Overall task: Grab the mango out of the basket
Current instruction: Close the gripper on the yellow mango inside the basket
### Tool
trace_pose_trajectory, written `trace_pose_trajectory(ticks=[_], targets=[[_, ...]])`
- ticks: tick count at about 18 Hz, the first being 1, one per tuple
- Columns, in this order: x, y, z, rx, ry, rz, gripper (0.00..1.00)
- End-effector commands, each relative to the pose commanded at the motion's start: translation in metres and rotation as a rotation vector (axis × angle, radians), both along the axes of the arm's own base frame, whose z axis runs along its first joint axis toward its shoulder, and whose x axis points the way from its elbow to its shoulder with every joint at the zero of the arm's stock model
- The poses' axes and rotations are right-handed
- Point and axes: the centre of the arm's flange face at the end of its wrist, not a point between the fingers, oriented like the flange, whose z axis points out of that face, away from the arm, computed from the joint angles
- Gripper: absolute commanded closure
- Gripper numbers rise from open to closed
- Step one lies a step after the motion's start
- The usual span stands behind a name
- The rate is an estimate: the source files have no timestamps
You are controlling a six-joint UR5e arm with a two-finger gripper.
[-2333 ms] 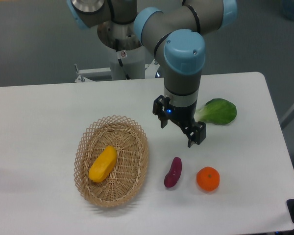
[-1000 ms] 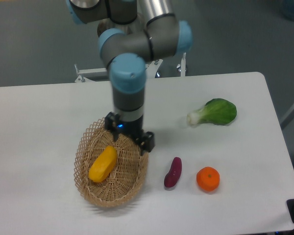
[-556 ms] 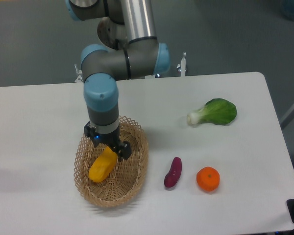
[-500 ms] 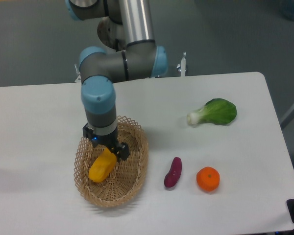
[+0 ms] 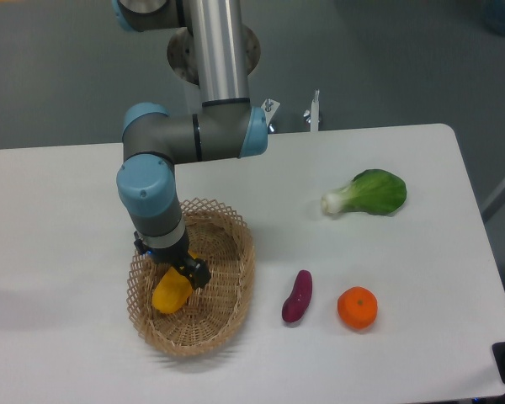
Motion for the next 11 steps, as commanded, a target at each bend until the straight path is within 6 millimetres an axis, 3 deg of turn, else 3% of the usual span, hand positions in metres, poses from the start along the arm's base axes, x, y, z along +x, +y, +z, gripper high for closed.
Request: trace_pose_trajectory(ticks=[4,7,8,11], targets=[[0.0011,0.0019,0.0019,0.004,0.002,-0.002,0.02],[-0.0002,0.0042,0.0042,0.009,0.005,-0.003,0.45],[-0.0005,0.0046,0.0048,0.010,0.006,-0.008,0.53],[-0.0008,0.0051,0.0046,0.010,0.006,-0.009,0.63]])
